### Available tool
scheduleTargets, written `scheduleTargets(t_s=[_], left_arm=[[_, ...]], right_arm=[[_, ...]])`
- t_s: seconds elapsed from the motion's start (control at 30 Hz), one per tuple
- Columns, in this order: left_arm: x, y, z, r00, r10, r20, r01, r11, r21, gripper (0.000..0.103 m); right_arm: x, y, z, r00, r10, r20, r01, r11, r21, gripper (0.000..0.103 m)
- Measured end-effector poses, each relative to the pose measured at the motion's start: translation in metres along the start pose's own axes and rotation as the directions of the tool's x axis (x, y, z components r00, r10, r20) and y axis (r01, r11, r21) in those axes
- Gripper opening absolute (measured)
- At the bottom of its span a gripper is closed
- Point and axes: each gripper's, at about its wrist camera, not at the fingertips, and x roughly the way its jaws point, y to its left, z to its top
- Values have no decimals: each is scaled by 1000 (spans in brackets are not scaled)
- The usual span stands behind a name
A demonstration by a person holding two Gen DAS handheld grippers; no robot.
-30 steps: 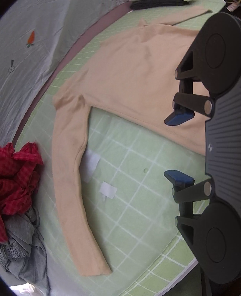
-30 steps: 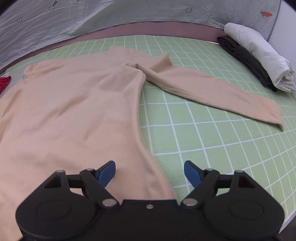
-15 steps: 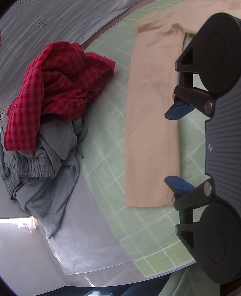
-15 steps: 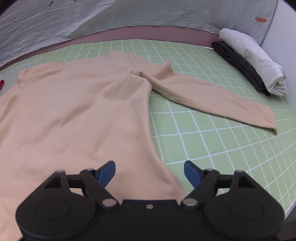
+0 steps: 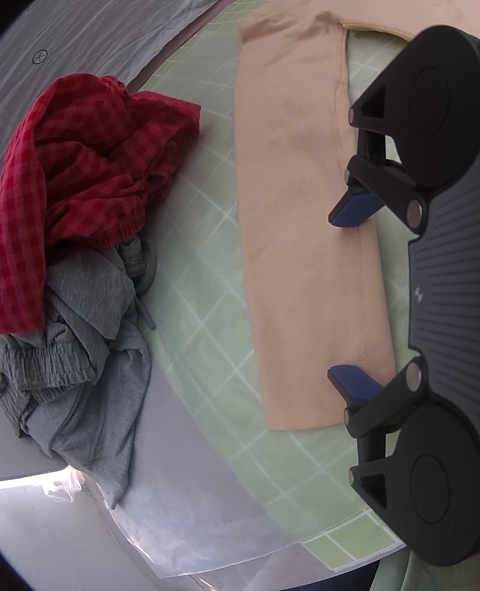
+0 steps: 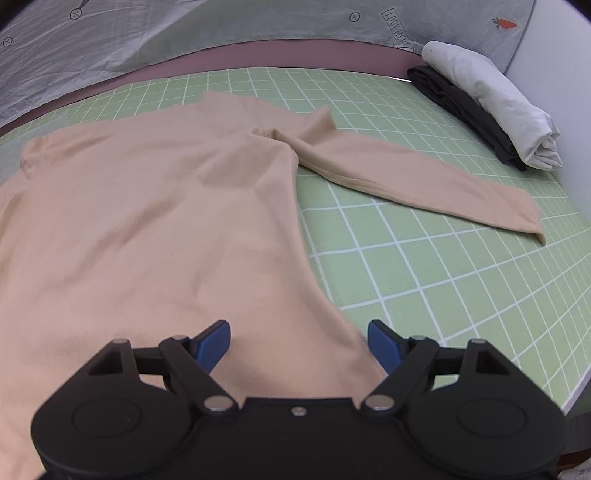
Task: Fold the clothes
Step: 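Grasp the beige shirt hem corner with the left gripper and lift it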
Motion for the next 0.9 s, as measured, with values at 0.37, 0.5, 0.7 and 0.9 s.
scheduleTargets(t_s=[0.37, 0.5, 0.7, 0.9], left_arm=[[-14, -15, -19, 985, -172, -28, 171, 984, -40, 5], [-44, -53, -28, 965, -261, 9, 261, 965, 34, 5], [-100, -144, -49, 865, -501, -12, 493, 845, 208, 5], [-126, -205, -90, 759, -623, -189, 651, 713, 260, 32]], right_arm=[[2, -5, -3, 999, 37, -10, -37, 999, 4, 82], [2, -16, -4, 999, 43, -8, -43, 999, 27, 82], [2, -34, -7, 999, 53, -8, -53, 997, 49, 82], [-2, -57, -7, 999, 30, 14, -31, 997, 77, 82]])
